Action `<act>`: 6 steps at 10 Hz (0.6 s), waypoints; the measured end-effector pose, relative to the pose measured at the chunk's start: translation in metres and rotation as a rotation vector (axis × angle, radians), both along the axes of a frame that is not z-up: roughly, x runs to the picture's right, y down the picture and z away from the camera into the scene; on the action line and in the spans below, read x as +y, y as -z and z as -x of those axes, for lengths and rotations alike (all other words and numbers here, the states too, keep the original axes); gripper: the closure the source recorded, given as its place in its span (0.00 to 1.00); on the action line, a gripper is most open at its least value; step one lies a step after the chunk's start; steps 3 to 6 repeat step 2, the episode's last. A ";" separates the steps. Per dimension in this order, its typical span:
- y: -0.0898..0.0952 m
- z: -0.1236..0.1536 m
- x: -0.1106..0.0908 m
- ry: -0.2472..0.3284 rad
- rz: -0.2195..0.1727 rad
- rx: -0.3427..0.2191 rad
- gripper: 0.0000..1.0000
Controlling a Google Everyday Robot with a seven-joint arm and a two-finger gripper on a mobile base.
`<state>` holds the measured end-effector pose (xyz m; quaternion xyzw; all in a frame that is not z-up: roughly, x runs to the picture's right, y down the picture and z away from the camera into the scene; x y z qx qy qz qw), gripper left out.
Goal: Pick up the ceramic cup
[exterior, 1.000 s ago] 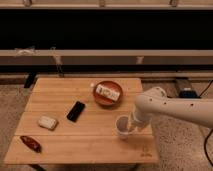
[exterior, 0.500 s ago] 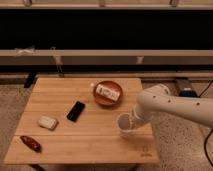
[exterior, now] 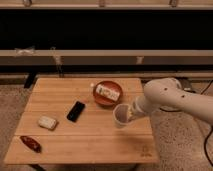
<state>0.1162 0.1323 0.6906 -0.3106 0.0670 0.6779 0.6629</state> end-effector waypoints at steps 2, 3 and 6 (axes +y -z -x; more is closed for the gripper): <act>0.005 0.005 -0.003 0.003 -0.006 -0.026 1.00; 0.005 0.005 -0.003 0.003 -0.006 -0.026 1.00; 0.005 0.005 -0.003 0.003 -0.006 -0.026 1.00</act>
